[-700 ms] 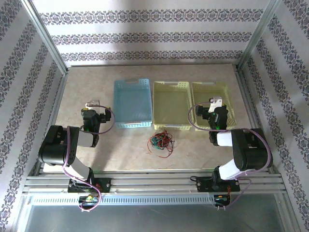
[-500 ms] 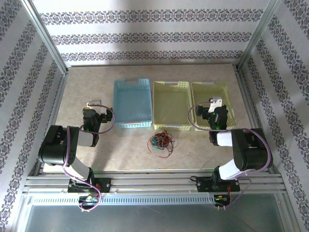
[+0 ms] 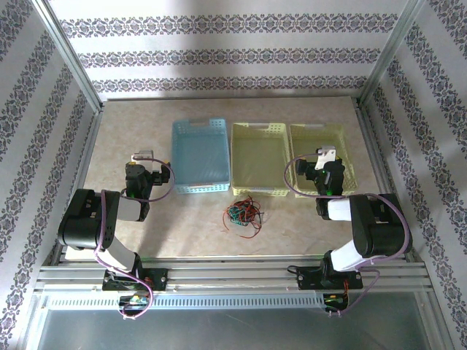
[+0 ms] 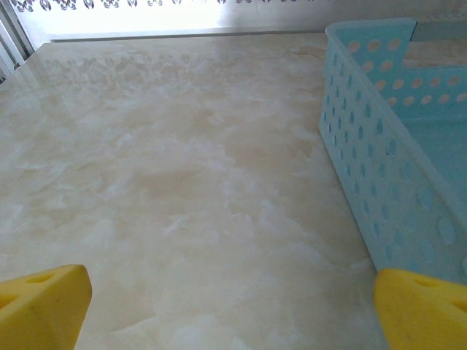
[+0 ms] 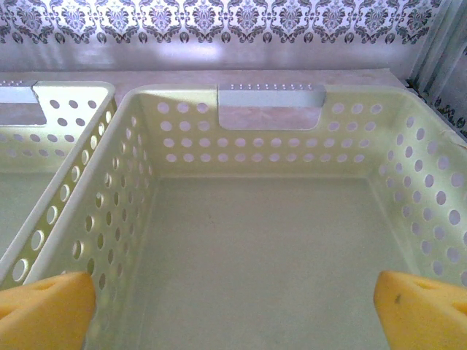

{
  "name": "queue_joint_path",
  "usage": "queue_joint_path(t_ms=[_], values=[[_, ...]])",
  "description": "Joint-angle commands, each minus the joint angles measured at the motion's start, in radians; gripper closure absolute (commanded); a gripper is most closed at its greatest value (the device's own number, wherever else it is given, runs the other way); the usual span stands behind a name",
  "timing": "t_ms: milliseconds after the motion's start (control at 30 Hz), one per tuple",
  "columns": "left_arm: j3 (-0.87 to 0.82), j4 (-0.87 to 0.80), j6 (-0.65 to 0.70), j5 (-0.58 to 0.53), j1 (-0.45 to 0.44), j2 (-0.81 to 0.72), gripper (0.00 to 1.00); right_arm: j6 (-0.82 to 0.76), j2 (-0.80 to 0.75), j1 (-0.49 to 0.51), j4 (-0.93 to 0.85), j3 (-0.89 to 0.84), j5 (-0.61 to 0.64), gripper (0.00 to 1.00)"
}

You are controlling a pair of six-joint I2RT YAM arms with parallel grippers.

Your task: Untangle the cables

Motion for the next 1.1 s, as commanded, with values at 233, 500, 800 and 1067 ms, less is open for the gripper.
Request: queue_joint_path(t_ms=[233, 500, 800, 1067], values=[[0.014, -0.001, 0.011, 0.021, 0.015, 0.002, 0.01, 0.008, 0.011, -0.005, 0.008, 0.011, -0.021, 0.02], [0.020, -0.012, 0.009, 0.026, 0.016, 0.001, 0.01, 0.024, 0.011, -0.031, 0.007, 0.011, -0.069, 0.02], [0.241, -0.505, -0.120, -0.387, -0.006, -0.167, 0.01, 0.127, -0.347, 0.062, -0.669, 0.210, 0.142, 0.48], [0.375, -0.923, -0.218, -0.544, -0.394, -0.305, 0.01, 0.313, -0.446, 0.482, -1.389, 0.477, 0.086, 0.49]])
